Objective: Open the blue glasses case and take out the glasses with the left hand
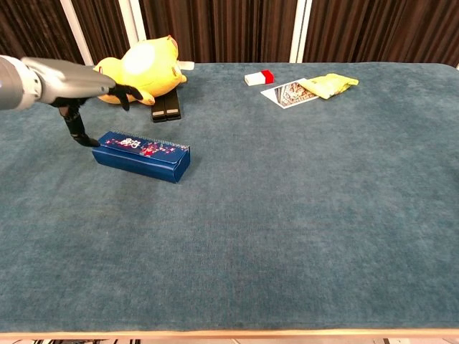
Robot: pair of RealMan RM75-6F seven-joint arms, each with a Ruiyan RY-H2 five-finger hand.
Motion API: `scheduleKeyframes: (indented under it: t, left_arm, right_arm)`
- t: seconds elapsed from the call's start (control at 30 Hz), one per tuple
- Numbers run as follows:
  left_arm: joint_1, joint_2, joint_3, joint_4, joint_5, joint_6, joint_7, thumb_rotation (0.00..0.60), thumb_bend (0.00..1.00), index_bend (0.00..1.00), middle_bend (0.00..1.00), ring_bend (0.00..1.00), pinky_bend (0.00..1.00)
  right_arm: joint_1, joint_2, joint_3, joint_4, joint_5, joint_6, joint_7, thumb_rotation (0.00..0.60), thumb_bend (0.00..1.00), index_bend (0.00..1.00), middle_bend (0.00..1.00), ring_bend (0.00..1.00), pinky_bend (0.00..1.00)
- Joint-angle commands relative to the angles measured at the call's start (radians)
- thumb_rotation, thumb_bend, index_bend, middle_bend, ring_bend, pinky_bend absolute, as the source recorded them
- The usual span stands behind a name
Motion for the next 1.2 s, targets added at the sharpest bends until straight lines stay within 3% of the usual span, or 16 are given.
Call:
scheduleKeyframes:
  t: [0.03,0.83,1.2]
  left_arm:
    - [-0.029,-0.02,0.021,0.03,-0.033,-0.017,0.005,0.6,0.26,0.0,0.17,0.0,0.1]
    - [-0.109,-0.081,0.097,0.116,-0.082,0.0,-0.042,0.6,0.31,0.03,0.22,0.0,0.12]
    - [-0.125,-0.113,0.114,0.147,-0.08,0.008,-0.066,0.6,0.41,0.06,0.25,0.0,0.13]
  right_arm:
    - [0.0,0.0,0.001,-0.001,0.002,-0.001,0.001,0.6,0.14,0.0,0.0,0.0,0.2]
    - [-0.001,0.001,0.003,-0.006,0.008,-0.001,0.002,0.6,0.14,0.0,0.0,0.0,0.2]
    - [0.0,0.003,0.003,-0.009,0.012,-0.005,0.002,0.6,0.14,0.0,0.0,0.0,0.2]
